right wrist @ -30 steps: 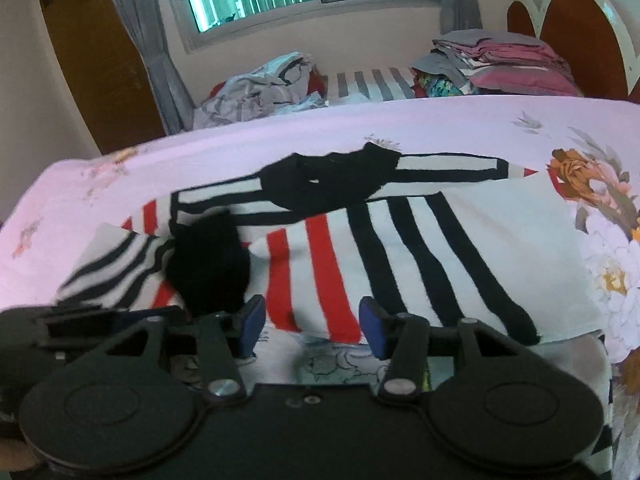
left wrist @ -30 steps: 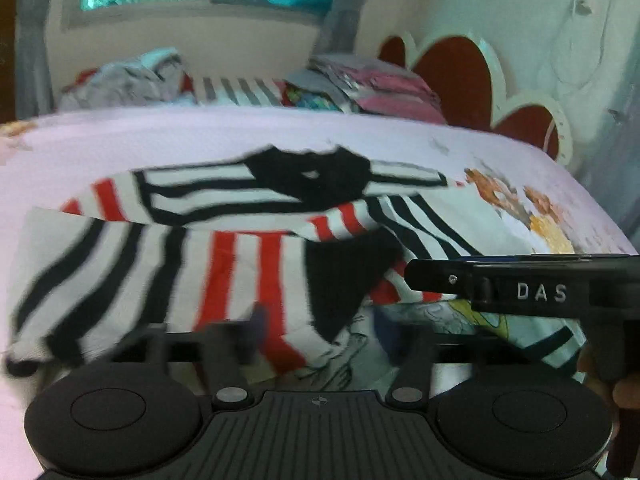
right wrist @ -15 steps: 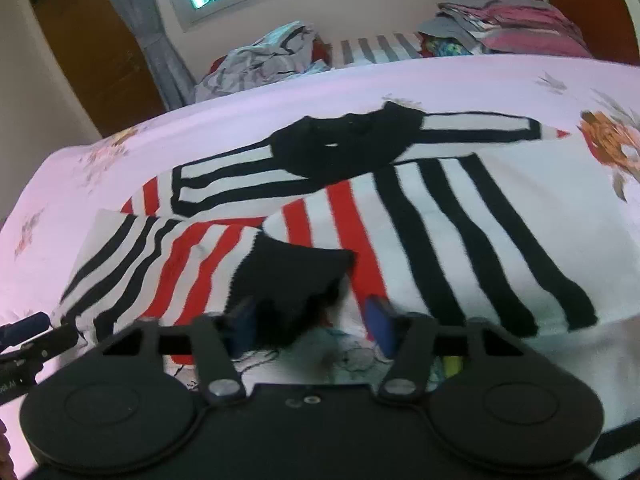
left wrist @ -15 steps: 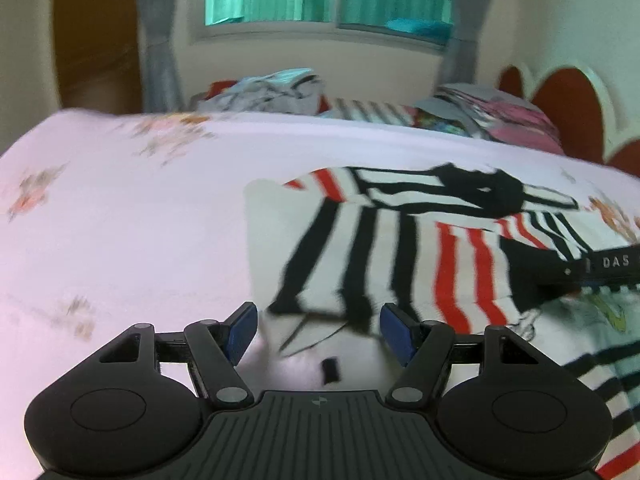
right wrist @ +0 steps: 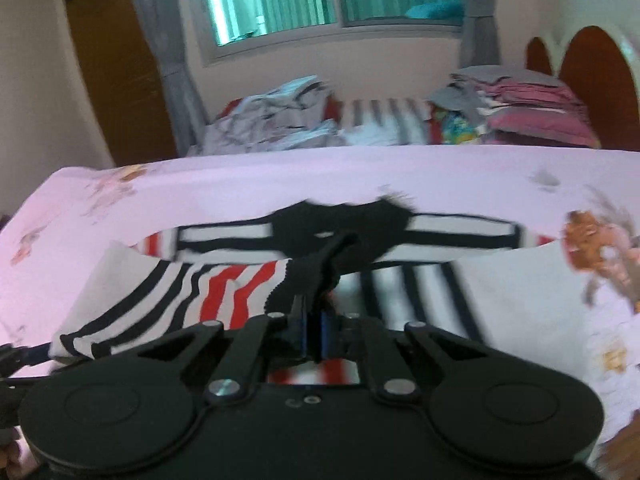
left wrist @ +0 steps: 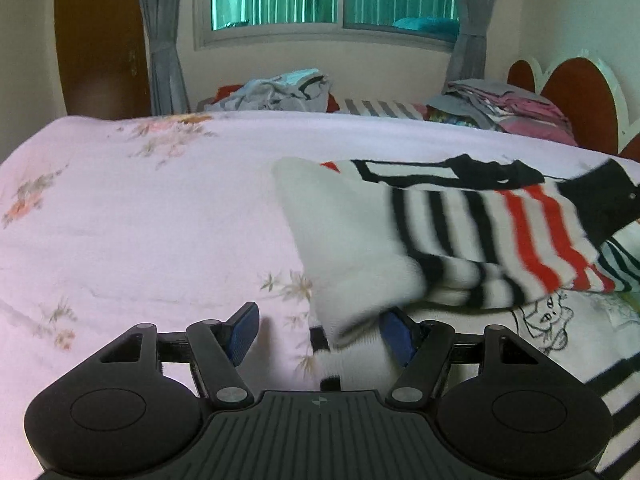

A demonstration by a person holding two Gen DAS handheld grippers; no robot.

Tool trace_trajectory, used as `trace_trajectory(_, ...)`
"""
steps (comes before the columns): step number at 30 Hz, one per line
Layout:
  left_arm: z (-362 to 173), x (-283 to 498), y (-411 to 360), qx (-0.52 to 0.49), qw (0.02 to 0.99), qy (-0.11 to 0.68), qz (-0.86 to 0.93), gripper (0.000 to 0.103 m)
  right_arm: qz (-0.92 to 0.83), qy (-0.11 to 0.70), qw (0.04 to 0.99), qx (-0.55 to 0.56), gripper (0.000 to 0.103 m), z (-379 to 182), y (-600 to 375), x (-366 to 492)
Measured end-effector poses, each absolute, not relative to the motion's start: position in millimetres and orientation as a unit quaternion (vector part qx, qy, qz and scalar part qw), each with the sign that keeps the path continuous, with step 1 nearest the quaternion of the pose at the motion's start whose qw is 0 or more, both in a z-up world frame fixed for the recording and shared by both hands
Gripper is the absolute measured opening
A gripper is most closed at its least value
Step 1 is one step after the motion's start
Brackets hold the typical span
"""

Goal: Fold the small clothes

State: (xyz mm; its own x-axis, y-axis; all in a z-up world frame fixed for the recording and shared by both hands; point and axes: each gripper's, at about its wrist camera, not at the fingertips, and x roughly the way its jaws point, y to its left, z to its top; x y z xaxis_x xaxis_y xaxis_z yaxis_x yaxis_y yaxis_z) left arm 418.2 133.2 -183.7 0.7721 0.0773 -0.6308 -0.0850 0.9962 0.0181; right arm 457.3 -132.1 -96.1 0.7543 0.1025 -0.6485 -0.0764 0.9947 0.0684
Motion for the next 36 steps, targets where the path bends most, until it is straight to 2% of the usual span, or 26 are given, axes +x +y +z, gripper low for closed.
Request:
trace_trajectory(1,-183,419,132,-0.003,0.943,0.331,0.045,0.064,0.040,0.352,0.935,0.018,0.006,-99,-140,460)
trace_trajectory(2,-184,419,132,-0.002,0.943,0.329,0.044,0.050,0.035,0.361,0.932,0.023,0.006,-102,-148,463)
trace_trajectory(3,-184,420,132,-0.003,0.942,0.333,0.038,0.042,0.035,0.375,0.926,0.032,0.006,-109,-155,467)
trace_trajectory(6,-185,417,131,0.001,0.943,0.330,0.034,0.032,0.034,0.397,0.916,0.040,0.006,-125,-164,469)
trace_trajectory(14,-186,420,151,-0.075,0.934,0.350,0.016,0.030,0.020,0.415,0.908,0.045,0.007,-136,-174,468)
trace_trajectory(16,-176,415,154,-0.102,0.933,0.346,0.001,0.030,0.023,0.411,0.908,0.071,0.015,-130,-182,465)
trace_trajectory(17,-171,414,156,-0.112,0.929,0.352,-0.007,0.035,0.021,0.411,0.908,0.077,0.020,-128,-186,465)
trace_trajectory(18,-167,413,158,-0.121,0.925,0.359,-0.012,0.060,0.022,0.411,0.908,0.085,0.021,-127,-190,464)
trace_trajectory(20,-159,406,162,-0.137,0.927,0.350,-0.002,0.086,0.026,0.407,0.908,0.098,0.021,-125,-194,463)
trace_trajectory(22,-151,401,167,-0.154,0.929,0.336,0.001,0.086,0.024,0.403,0.910,0.097,0.023,-122,-195,464)
trace_trajectory(26,-149,419,175,-0.181,0.924,0.337,0.007,0.086,0.019,0.403,0.908,0.109,0.047,-123,-200,478)
trace_trajectory(28,-156,439,175,-0.193,0.920,0.341,0.011,0.086,0.014,0.416,0.902,0.116,0.045,-129,-202,489)
trace_trajectory(31,-170,471,173,-0.207,0.914,0.349,0.011,0.086,0.013,0.425,0.895,0.135,0.034,-137,-202,498)
trace_trajectory(32,-174,481,171,-0.207,0.914,0.349,0.011,0.082,0.014,0.424,0.896,0.132,0.025,-137,-200,500)
trace_trajectory(33,-177,490,169,-0.205,0.914,0.349,0.009,0.074,0.016,0.423,0.897,0.126,0.015,-136,-197,501)
trace_trajectory(36,-184,513,167,-0.211,0.911,0.355,0.011,0.067,0.019,0.424,0.900,0.104,0.007,-135,-190,506)
